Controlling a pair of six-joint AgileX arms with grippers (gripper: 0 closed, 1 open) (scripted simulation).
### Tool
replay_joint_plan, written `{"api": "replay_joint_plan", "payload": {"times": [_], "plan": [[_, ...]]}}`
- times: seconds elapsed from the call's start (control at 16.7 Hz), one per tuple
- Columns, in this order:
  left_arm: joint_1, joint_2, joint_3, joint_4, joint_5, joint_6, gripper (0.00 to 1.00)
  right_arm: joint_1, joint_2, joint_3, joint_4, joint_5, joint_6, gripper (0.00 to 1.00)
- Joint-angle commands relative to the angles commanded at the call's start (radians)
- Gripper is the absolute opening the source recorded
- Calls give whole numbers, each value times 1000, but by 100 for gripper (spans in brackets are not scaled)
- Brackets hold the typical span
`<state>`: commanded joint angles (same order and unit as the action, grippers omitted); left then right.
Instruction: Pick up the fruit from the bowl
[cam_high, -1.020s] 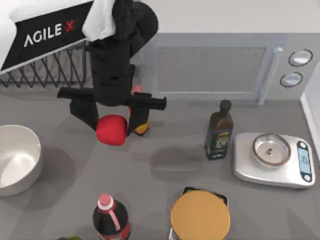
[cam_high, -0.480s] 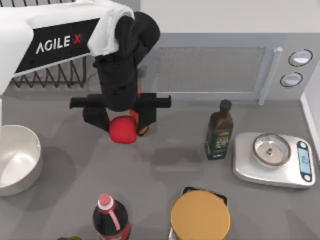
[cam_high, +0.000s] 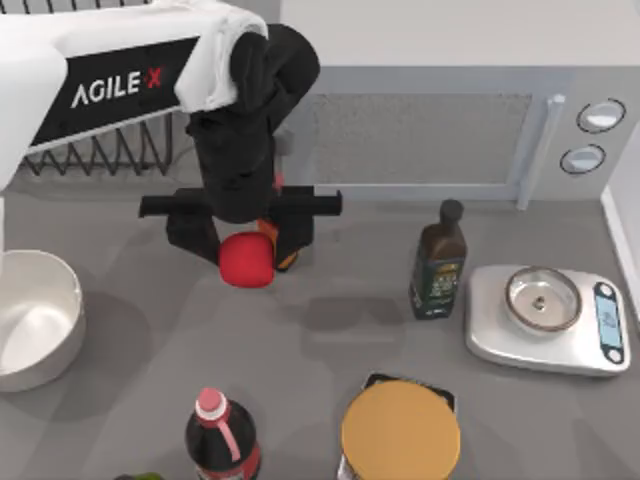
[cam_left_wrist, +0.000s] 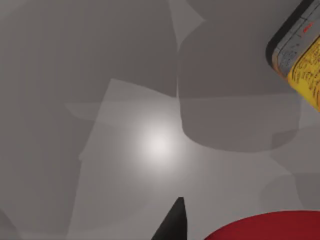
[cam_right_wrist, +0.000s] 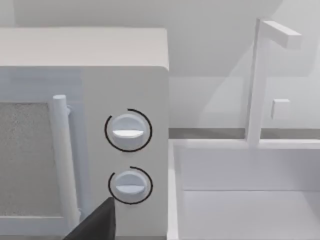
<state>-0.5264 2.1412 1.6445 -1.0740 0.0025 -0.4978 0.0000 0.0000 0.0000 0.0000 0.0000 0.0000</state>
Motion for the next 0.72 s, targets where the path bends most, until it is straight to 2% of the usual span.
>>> {"api": "replay_joint_plan", "payload": {"times": [0.36,0.72], "plan": [[0,0,0,0,0,0,98,0,0,0,0,0,0,100],[0,0,0,0,0,0,100,0,0,0,0,0,0,100]]}}
